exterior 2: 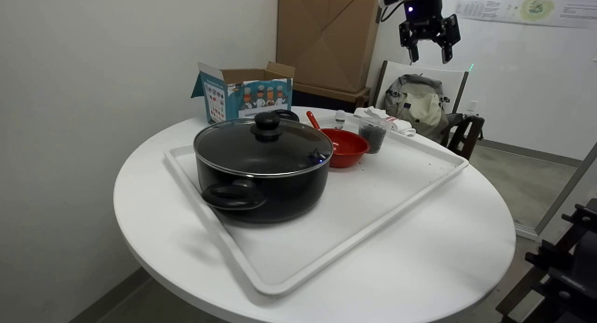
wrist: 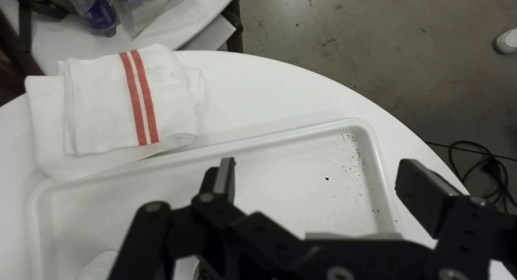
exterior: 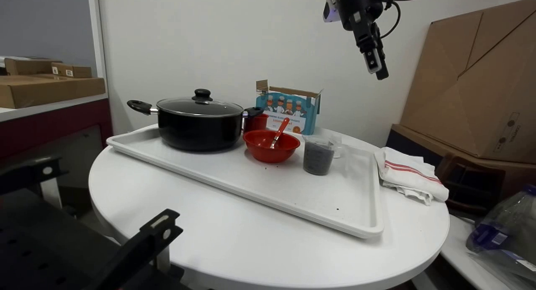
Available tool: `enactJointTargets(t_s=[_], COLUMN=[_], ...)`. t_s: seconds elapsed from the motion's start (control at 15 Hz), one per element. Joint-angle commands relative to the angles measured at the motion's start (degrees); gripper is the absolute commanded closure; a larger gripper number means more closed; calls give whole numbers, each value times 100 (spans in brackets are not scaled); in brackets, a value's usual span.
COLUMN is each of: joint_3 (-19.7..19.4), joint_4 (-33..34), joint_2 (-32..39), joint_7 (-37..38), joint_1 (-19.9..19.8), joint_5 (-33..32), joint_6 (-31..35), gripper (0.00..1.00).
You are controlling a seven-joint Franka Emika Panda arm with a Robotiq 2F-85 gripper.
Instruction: Pour some of the contents of the colourless jar into the orange bowl
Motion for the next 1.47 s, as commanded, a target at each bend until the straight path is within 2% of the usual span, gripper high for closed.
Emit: enactJointTargets(t_s=[0.0, 0.67, 0.93, 1.4], joint_3=[62, 263, 248, 223], joint_4=[267, 547, 646, 718], joint_2=[296, 914, 1151, 1515], joint_7=[-241, -831, -1232, -1510], joint_1=[-52, -210, -314, -331], joint_5=[25, 767, 1097, 1165], joint_6=[384, 1179, 1244, 1227], gripper=[0, 0, 0, 0])
